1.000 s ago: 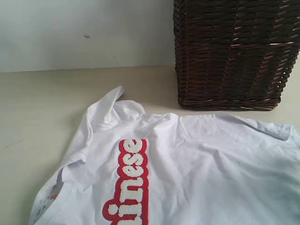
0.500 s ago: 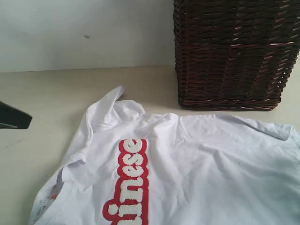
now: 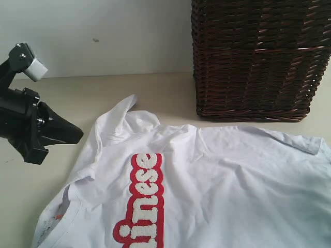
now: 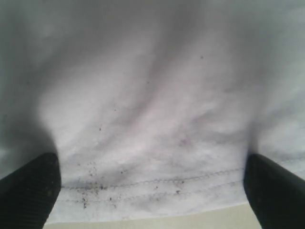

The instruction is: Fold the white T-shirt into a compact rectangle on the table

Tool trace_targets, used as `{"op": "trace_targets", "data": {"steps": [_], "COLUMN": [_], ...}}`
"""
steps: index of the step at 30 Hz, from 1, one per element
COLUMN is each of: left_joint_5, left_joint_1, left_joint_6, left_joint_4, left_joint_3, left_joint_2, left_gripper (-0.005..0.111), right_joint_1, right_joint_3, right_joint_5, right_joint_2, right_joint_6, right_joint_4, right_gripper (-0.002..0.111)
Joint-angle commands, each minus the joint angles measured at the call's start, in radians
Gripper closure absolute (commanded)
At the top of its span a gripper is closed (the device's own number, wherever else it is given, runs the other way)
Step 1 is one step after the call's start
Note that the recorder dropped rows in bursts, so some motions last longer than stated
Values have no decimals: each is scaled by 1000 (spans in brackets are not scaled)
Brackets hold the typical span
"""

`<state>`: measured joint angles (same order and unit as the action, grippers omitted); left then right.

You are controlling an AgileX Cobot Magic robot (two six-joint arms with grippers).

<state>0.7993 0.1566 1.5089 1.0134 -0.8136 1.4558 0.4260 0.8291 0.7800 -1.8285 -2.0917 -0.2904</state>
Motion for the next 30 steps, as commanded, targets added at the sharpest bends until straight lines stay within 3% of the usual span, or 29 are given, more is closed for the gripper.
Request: {"op": "trace_targets", "data": {"steps": [1, 5, 8, 19, 30], "left_joint_5": [21, 3, -75, -342, -189], "left_joint_1": [6, 24, 55, 75, 75], "left_joint_6": [31, 123, 142, 344, 362], "left_joint_4": [14, 19, 11, -7, -72], "left_joint_3": [-1, -1, -1, -1, -1], "left_joint_2": [62, 146, 199, 283, 285], "left_gripper": [90, 59, 51, 52, 52], "right_joint_1": [4, 4, 4, 4, 4], "right_joint_3": [-5, -5, -5, -5, -5], "right_joint_5": [17, 17, 17, 17, 17], "right_joint_2": [-11, -11, -11, -11, -11], "right_joint_6": [0, 0, 0, 0, 0], "right_joint_4": [8, 8, 8, 8, 8], "right_gripper": [6, 6, 6, 6, 6]}}
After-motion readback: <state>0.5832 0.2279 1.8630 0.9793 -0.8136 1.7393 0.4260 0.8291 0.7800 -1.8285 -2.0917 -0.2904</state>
